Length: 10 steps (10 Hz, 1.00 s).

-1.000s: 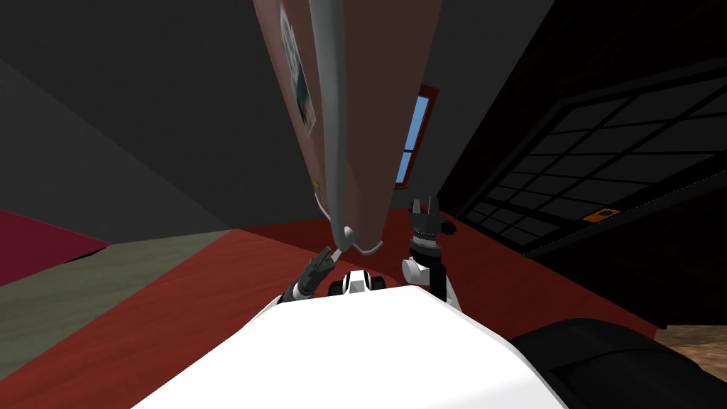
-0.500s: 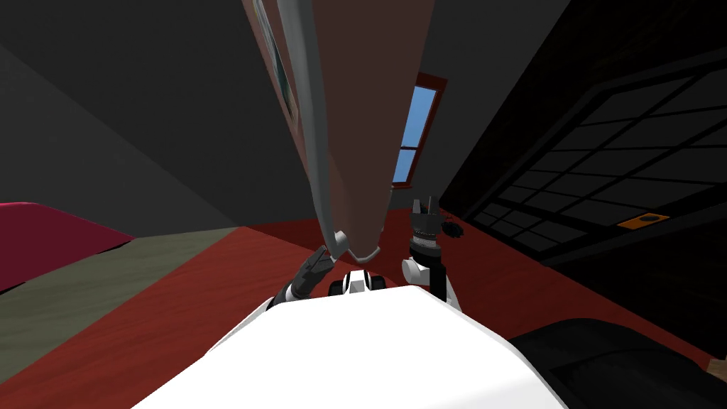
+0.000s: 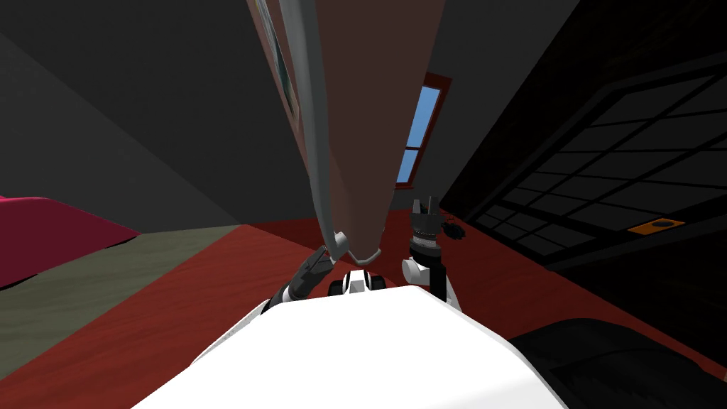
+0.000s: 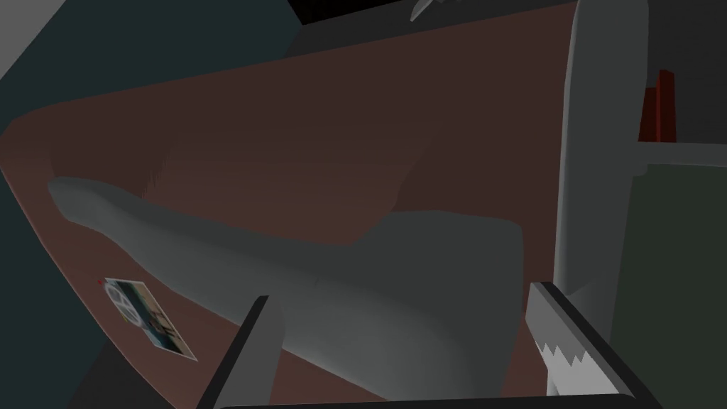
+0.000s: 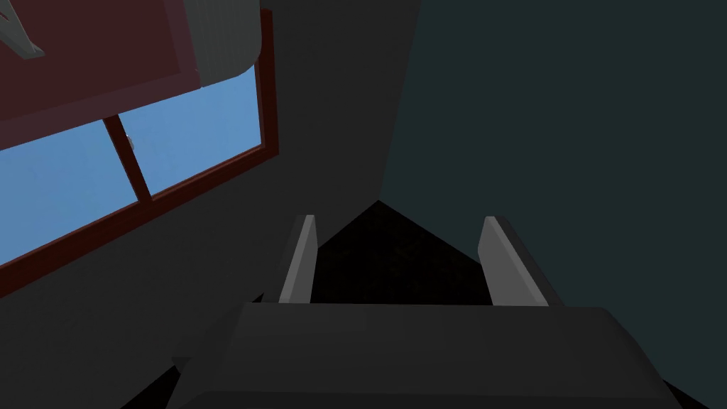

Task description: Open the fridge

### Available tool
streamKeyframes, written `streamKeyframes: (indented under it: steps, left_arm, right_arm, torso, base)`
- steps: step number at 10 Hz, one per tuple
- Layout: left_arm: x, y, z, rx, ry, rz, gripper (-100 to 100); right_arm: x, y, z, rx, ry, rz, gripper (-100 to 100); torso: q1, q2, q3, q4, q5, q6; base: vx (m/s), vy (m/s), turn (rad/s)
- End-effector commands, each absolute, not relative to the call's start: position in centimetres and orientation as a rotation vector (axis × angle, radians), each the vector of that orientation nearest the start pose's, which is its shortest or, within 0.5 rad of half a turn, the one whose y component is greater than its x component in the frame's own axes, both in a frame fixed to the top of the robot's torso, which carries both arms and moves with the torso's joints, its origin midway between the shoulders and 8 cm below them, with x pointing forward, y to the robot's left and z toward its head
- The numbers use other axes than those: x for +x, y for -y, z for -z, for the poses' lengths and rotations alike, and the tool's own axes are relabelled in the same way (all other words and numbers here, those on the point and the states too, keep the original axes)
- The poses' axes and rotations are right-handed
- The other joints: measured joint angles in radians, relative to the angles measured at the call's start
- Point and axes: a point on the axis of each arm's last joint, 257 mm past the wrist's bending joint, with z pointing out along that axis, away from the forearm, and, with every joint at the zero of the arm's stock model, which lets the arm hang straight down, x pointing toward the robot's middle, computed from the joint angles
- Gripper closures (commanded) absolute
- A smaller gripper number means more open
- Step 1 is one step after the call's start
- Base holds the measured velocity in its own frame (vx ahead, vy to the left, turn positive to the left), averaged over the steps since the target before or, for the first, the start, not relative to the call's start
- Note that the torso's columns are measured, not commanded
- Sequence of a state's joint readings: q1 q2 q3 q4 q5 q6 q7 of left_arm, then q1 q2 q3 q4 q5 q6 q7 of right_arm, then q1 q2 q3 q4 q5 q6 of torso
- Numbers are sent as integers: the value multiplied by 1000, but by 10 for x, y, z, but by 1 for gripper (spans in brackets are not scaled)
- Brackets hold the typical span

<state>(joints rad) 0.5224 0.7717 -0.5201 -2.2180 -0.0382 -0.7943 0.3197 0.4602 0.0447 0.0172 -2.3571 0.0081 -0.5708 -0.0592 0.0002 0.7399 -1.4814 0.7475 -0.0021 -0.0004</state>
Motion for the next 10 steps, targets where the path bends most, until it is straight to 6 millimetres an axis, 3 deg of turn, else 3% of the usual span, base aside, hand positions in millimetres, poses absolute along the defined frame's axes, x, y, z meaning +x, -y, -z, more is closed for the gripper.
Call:
streamKeyframes:
  steps: [1, 4, 5, 6, 10]
  left_arm:
    - [226, -82, 41, -301, -1226, 2147, -100]
    - [226, -82, 41, -301, -1226, 2147, -100]
    - [228, -82, 64, -356, -1299, 2117, -100]
    - [228, -82, 65, -361, -1304, 2115, 0]
    - [229, -82, 67, -369, -1308, 2114, 0]
  right_arm:
    - [315, 268, -82, 554, -435, -1419, 0]
    - [315, 268, -82, 554, -435, -1419, 0]
    - [315, 268, -82, 554, -435, -1419, 0]
    - [315, 268, -82, 554, -436, -1419, 0]
    - [315, 268, -82, 554, -435, -1419, 0]
  torso:
    - [0, 0, 0, 0, 0, 0]
    - [2, 2, 0, 2, 0, -1]
    - [2, 3, 0, 3, 0, 0]
    - [0, 2, 3, -2, 0, 0]
    - [-2, -1, 6, -9, 1, 0]
  base:
    - [15, -13, 21]
    - [2, -5, -3]
    - [0, 0, 0]
    - [0, 0, 0]
    - [0, 0, 0]
